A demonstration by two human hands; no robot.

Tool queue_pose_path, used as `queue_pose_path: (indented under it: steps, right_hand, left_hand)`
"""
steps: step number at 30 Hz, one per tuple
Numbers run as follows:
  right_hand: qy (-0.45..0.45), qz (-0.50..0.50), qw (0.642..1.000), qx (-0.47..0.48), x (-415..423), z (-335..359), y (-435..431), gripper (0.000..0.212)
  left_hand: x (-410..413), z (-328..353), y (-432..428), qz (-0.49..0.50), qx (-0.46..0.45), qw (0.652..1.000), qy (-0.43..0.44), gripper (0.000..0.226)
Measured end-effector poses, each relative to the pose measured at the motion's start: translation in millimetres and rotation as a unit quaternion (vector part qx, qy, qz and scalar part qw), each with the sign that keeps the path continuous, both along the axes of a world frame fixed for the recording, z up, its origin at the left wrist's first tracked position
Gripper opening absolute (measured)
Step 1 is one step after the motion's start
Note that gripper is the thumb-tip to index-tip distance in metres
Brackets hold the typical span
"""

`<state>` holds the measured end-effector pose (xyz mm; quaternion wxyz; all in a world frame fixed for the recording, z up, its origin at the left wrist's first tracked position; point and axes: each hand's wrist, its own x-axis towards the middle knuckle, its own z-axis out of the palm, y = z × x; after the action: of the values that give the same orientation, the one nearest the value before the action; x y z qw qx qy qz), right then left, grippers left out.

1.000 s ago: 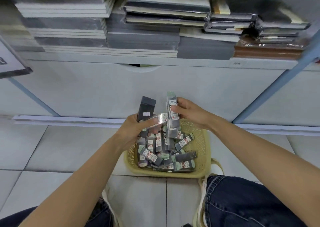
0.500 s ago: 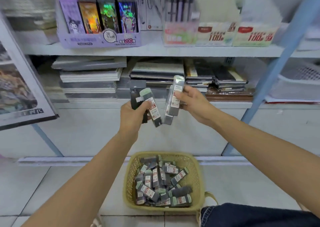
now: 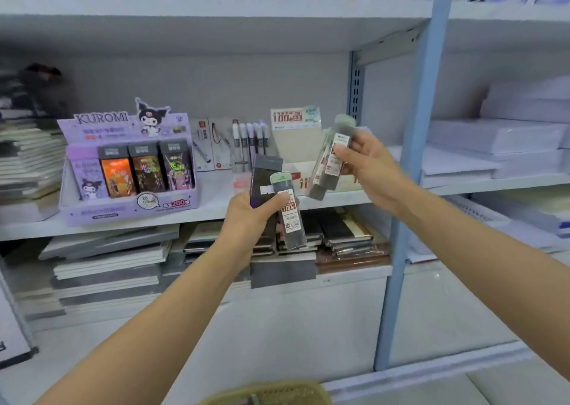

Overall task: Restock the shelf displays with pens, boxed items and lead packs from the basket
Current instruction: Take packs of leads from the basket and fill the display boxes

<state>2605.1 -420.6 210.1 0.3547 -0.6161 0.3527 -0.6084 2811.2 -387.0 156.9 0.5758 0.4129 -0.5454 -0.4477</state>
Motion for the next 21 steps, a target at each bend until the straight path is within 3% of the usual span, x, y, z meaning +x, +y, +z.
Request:
queue_pose_path:
  steps: [7, 15, 21]
  right_hand:
    - [-0.003, -0.176, 0.983, -0.041, -53, 56, -65, 0.030]
    - [0.128, -0.165, 0.975, -0.070, -36, 49, -104, 0.030]
    - [0.244, -0.171, 0.954, -0.032, -35, 34, -124, 0.033]
  left_hand:
    - [-17, 38, -34, -0.008, -0.039, 0.999, 0.026, 0.015]
    - [-15, 40, -63, -0.011, -0.045, 0.999, 0.023, 0.020]
    - [-13, 35, -70, -0.013, -0.039, 0.999, 0.029, 0.021]
